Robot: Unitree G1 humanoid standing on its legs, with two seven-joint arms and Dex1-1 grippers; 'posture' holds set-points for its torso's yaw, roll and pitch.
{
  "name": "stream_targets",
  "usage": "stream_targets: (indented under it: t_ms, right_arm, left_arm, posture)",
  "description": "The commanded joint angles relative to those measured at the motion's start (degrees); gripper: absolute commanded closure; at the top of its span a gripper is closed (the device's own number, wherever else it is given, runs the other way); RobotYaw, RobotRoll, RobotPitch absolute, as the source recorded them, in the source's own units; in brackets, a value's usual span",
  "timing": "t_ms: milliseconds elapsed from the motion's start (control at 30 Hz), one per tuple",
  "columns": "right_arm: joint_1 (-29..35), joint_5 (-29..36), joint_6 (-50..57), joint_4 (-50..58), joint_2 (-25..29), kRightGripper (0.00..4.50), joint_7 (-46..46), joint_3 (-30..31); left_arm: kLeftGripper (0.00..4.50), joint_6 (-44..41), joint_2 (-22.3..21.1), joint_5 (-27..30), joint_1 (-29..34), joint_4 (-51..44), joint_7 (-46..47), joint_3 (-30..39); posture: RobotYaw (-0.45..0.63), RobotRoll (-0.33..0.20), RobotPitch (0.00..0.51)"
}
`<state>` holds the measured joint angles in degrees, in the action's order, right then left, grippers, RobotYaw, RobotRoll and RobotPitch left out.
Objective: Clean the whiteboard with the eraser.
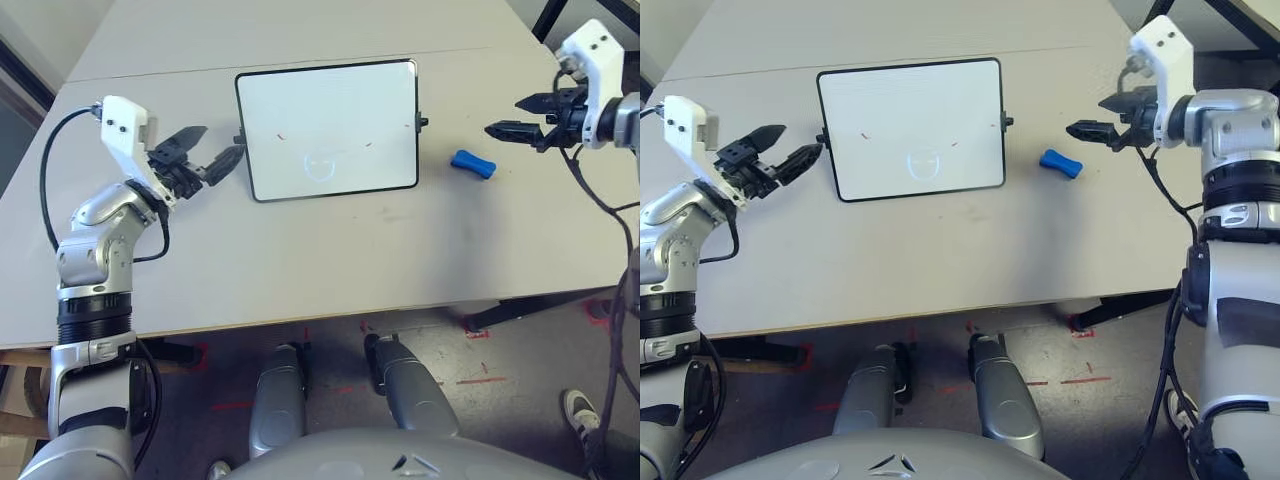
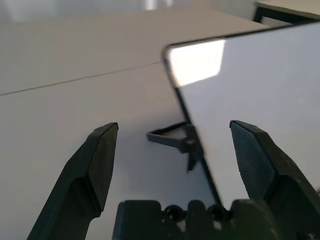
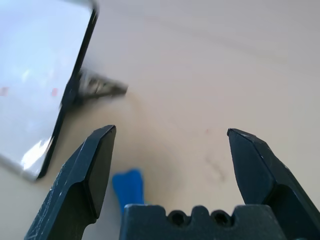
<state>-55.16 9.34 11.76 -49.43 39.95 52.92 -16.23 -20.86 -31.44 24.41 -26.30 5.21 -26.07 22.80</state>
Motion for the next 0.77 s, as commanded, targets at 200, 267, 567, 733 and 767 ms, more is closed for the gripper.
stream_targets:
  t_ms: [200,267,567,733,767]
  right_arm:
    - [4.56,4.85,-12.30,-2.62,-4.28,0.04,-11.98,-6.23]
    - [5.45,5.11,-14.94,-3.26,-4.99,0.04,-13.54,-6.61]
    - [7.65,6.44,-19.40,-5.84,-6.64,0.04,-18.01,-6.89]
    - [8.24,7.15,-19.81,-5.71,-6.93,0.04,-18.72,-6.85]
    - [8.22,7.28,-19.78,-5.70,-6.92,0.04,-18.79,-6.87]
  left_arm:
    - [0.00,5.68,-0.22,-5.68,0.16,5.54,13.83,5.53]
    - [0.00,5.90,-0.37,-6.05,0.04,6.27,15.77,6.18]
    - [0.00,7.97,-1.40,-6.93,0.60,12.20,16.34,6.49]
    - [0.00,9.43,-2.40,-6.98,-0.79,15.51,15.67,6.30]
    - [0.00,9.66,-2.58,-6.99,-1.09,16.05,15.60,6.23]
  posture:
    - [-0.06,0.000,0.214]
    - [-0.06,0.000,0.214]
    - [-0.07,0.000,0.205]
    - [-0.07,0.000,0.199]
    - [-0.07,0.000,0.197]
